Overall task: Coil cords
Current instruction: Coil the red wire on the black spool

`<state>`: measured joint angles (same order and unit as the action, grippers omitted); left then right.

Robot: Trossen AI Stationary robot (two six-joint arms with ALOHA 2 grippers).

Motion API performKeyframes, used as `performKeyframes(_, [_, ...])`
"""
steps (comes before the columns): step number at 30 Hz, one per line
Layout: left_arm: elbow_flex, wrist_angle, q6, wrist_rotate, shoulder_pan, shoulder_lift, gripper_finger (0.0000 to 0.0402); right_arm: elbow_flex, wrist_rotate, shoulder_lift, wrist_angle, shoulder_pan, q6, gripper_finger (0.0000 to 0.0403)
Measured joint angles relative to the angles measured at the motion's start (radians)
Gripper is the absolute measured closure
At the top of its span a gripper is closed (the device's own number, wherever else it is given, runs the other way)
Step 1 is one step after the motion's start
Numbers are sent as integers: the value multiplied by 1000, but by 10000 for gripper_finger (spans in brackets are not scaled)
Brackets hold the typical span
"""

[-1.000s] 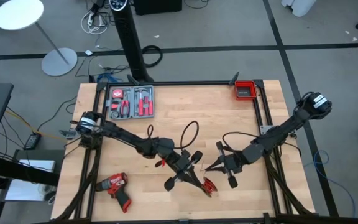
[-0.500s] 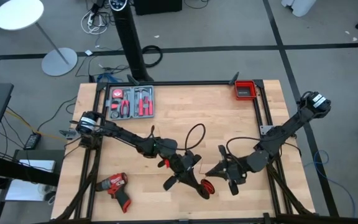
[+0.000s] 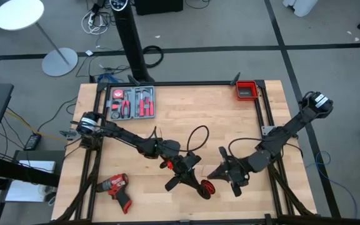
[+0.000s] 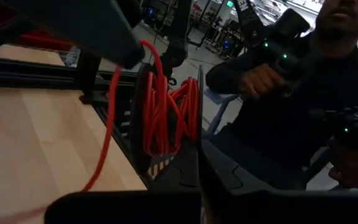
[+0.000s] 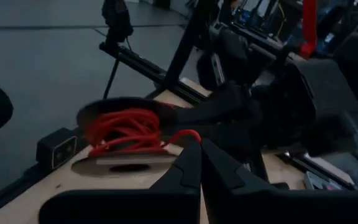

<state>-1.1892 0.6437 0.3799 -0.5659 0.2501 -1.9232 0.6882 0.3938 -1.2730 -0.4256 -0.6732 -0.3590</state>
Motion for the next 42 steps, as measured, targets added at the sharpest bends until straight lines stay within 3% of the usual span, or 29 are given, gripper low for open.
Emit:
performKeyframes(5, [-1, -95, 0, 13, -1, 1, 402, 0, 92, 6, 81, -49, 20, 403])
performKeyframes(22, [0, -210, -14, 87, -15, 0, 402, 0, 103, 9, 261, -106, 344, 402])
performKeyframes(29, [-3, -233, -161, 256, -14, 8, 402, 0, 71, -1, 305, -104, 457, 399])
performKeyframes(42, [-51, -366, -449, 586, 68, 45, 402, -95, 179, -1, 313, -105, 607, 336])
